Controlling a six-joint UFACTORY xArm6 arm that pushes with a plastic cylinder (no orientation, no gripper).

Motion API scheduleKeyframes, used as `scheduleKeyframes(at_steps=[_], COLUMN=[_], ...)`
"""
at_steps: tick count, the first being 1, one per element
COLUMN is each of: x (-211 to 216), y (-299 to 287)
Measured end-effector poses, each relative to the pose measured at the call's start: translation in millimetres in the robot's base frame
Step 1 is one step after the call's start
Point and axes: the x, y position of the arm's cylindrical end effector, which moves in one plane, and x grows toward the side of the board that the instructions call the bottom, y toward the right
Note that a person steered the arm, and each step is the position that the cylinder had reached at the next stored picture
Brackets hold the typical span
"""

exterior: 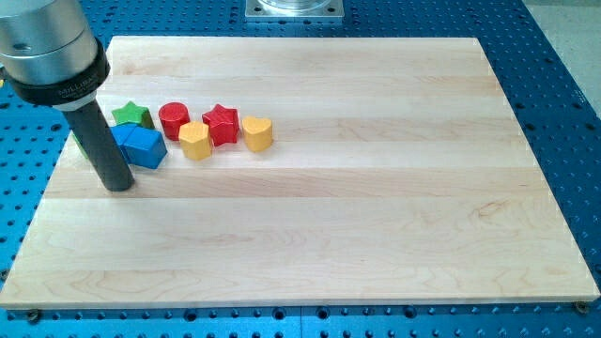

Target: Separate triangle and green circle

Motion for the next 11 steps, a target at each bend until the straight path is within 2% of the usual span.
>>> scheduleKeyframes(at_steps=[3,5,7,8,9,10,11], x=[-2.5,-18.9,-5.8,-37.3,-83.1,-104.9,-85.5], y=[-0.1,-0.1,-53.0,-65.4,-8.9,34.9,3.6])
